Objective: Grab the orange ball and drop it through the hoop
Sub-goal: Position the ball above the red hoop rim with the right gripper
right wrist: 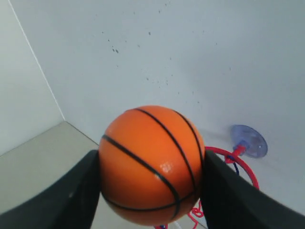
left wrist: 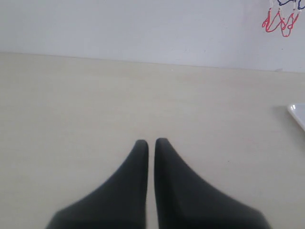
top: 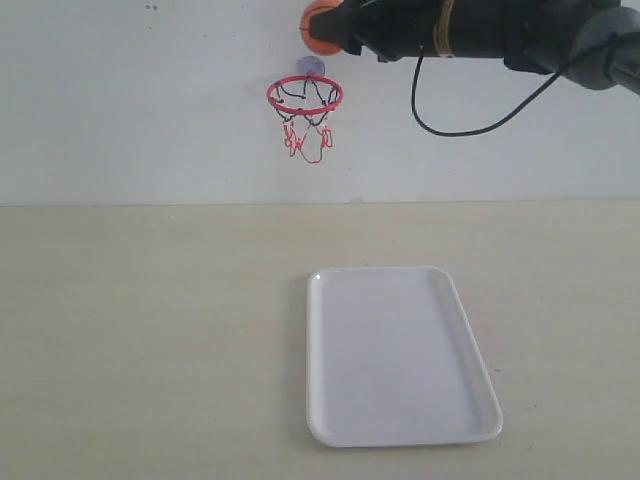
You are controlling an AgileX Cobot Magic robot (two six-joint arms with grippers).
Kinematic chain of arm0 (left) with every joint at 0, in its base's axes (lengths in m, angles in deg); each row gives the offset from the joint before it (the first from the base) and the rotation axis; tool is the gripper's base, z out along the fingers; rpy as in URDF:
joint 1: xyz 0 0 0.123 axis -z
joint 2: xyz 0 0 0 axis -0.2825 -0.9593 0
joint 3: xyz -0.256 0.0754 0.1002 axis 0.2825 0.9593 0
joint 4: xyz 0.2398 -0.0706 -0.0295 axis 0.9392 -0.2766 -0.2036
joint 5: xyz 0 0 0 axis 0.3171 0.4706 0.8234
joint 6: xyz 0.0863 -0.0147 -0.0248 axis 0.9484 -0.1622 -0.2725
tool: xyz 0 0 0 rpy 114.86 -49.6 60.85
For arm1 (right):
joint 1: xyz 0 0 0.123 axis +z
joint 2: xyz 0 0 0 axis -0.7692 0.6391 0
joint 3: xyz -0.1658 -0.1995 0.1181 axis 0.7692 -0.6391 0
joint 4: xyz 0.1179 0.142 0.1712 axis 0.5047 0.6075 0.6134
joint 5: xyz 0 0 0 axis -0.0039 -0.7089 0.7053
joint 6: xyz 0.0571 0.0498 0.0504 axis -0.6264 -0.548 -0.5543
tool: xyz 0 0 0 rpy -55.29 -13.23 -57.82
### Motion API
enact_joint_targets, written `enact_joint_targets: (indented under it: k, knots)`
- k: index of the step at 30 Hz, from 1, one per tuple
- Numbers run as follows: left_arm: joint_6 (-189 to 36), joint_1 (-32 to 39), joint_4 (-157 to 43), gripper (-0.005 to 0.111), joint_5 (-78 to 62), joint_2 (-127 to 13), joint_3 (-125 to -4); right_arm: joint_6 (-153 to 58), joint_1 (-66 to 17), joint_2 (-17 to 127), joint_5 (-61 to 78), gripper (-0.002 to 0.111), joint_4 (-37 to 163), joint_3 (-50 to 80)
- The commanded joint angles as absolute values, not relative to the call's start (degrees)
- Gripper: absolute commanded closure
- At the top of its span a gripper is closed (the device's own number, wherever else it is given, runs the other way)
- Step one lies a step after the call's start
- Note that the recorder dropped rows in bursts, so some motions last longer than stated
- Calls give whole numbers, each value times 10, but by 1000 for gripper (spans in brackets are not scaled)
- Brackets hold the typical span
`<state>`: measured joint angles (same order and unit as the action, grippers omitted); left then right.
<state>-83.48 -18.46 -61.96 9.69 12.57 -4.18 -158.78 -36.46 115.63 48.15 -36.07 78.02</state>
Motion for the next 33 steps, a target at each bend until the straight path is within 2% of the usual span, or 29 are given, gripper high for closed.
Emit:
enact_joint_targets:
  k: [1,13,28,33]
  knots:
    - [-839,-186,-623,103,90,128,-40,-1586,-357,1175,446,109,-367,785]
    - [-839,-186,-623,103,90,128,-40,-1565,-325,1198,336,109,-367,785]
    - [-839,-186,-623,103,90,128,-40,-1538,-303,1199,275,109,-367,785]
    - [-839,-186,-623,103,90,128,-40,-1538,-298,1199,270,103,-367,785]
